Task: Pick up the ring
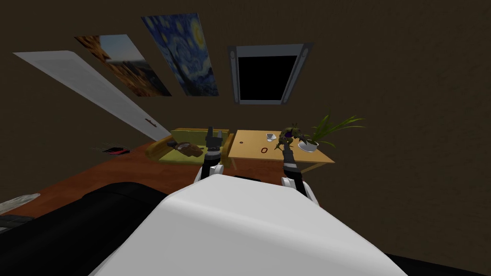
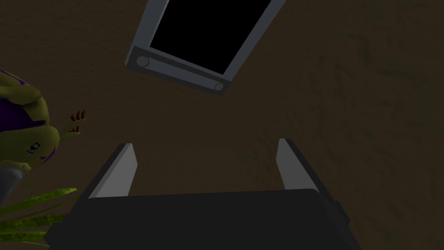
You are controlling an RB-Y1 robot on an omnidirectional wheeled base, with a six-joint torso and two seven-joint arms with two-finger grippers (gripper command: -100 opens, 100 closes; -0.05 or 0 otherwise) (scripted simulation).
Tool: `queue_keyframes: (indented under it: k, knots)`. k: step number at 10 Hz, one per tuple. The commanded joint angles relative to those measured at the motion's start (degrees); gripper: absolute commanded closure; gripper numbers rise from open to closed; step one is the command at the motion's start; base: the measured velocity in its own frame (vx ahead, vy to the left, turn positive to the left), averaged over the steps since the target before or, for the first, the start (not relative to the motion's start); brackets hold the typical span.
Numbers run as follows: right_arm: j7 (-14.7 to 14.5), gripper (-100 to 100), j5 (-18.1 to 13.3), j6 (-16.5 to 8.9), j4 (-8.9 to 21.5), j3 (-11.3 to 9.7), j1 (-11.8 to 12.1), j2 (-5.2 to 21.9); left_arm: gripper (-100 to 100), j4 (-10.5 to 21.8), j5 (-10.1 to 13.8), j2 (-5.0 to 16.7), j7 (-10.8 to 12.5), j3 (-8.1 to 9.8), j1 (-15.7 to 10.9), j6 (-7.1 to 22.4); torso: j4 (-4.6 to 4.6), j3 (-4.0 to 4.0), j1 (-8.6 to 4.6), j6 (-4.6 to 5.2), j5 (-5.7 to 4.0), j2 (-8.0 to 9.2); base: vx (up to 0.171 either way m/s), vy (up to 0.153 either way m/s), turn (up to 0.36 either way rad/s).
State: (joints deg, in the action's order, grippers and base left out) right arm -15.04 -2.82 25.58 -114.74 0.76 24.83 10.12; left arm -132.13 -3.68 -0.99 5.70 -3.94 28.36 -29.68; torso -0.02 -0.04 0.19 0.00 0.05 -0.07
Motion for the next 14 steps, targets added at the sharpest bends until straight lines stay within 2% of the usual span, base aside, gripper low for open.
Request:
queue_keyframes:
  k: [1, 3, 4, 6, 7, 9, 10, 12, 13, 14]
  knots:
    - [-2.9, -100, -0.7, -0.4, 2.5, 0.0, -0.8, 1.1, 0, 0.0, 0.0, 0.0, 0.0, 0.00, 0.0, 0.0, 0.00, 0.00, 0.00, 0.00, 0.00, 0.00, 0.016, 0.070, 0.019]
    - [-5.4, -100, -0.7, -0.4, 2.5, 0.0, -0.8, 1.1, 0, 0.0, 0.0, 0.0, 0.0, 0.00, 0.0, 0.0, 0.00, 0.00, 0.03, 0.00, 0.01, -0.01, 0.011, 0.044, 0.003]
    - [-7.3, -100, -1.3, -0.8, 4.9, 0.0, -1.6, 2.1, 0, 0.0, 0.0, 0.0, 0.0, 0.00, 0.0, 0.0, 0.01, 0.02, -0.07, 0.00, -0.01, 0.04, 0.000, 0.058, 0.024]
    - [-9.5, -100, -1.3, -0.8, 4.9, 0.0, -1.6, 2.1, 0, 0.0, 0.0, 0.0, 0.0, 0.00, 0.0, 0.0, 0.01, 0.03, 0.02, 0.00, 0.01, 0.05, 0.005, 0.046, 0.003]
    - [-11.7, -100, -1.9, -1.1, 7.3, 0.0, -2.4, 3.0, 0, 0.0, 0.0, 0.0, 0.0, 0.00, 0.0, 0.0, 0.01, 0.03, -0.07, 0.01, -0.01, 0.06, 0.006, 0.057, 0.026]
    - [-13.7, -100, -1.9, -1.1, 7.3, 0.0, -2.4, 3.0, 0, 0.0, 0.0, 0.0, 0.0, 0.00, 0.0, 0.0, 0.01, 0.03, 0.02, 0.00, 0.01, 0.05, 0.006, 0.045, 0.003]
    - [-16.0, -100, -2.5, -1.5, 9.8, -0.1, -3.3, 4.0, 0, 0.0, 0.0, 0.0, 0.0, 0.00, 0.0, 0.0, 0.01, 0.03, -0.07, 0.01, -0.01, 0.05, 0.023, 0.050, 0.026]
    - [-18.1, -100, -2.5, -1.5, 9.8, -0.1, -3.3, 4.0, 0, 0.0, 0.0, 0.0, 0.0, 0.00, 0.0, 0.0, 0.00, 0.00, 0.01, 0.00, 0.00, 0.00, 0.012, 0.048, 0.004]
    - [-20.3, -100, -3.2, -1.8, 12.4, -0.1, -4.2, 4.9, 0, 0.0, 0.0, 0.0, 0.0, 0.00, 0.0, 0.0, 0.01, 0.02, -0.06, 0.01, 0.00, 0.04, 0.016, 0.062, 0.027]
    - [-21.7, -100, -3.2, -1.8, 12.4, -0.1, -4.2, 4.9, 0, 0.0, 0.0, 0.0, 0.0, 0.00, 0.0, 0.0, 0.01, 0.01, 0.01, 0.00, 0.00, 0.01, 0.016, 0.060, 0.011]
